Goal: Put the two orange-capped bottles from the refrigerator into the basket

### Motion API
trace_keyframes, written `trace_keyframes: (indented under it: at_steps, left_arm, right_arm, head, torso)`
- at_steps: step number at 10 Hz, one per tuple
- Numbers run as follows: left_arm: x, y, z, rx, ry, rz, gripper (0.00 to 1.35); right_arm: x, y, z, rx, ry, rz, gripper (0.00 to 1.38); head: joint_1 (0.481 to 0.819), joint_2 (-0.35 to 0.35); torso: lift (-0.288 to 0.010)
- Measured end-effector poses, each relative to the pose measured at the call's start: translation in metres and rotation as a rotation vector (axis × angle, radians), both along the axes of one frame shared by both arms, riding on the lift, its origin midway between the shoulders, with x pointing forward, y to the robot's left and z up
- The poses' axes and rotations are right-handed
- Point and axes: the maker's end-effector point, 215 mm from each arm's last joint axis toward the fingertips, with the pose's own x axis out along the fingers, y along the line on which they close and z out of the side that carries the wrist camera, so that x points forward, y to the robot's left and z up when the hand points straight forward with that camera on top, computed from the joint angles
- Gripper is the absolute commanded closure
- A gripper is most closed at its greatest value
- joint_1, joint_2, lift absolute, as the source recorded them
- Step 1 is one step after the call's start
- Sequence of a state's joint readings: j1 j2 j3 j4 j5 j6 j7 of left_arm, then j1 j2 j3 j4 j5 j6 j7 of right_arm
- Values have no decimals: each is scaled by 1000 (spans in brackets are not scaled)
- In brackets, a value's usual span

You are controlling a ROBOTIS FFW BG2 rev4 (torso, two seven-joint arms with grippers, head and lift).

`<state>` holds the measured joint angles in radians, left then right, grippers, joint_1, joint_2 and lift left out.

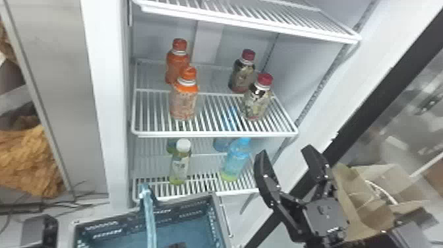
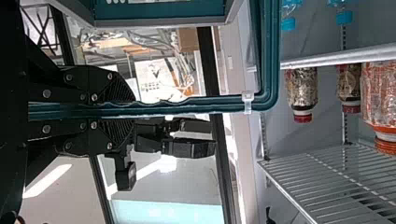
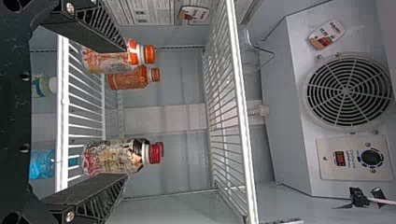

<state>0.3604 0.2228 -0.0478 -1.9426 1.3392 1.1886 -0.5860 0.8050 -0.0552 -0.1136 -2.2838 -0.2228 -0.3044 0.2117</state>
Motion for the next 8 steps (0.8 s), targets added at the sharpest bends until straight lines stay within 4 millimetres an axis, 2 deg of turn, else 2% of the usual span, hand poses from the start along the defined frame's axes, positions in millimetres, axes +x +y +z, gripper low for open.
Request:
trace_keyframes:
  at_steps: [8]
  left_arm:
    - [1,-2,2,0,-7,-7,1210]
  right_arm:
    - [2,3,-1,3,0,10,93]
  head:
    - [695,-350]
  torso:
    - [-40]
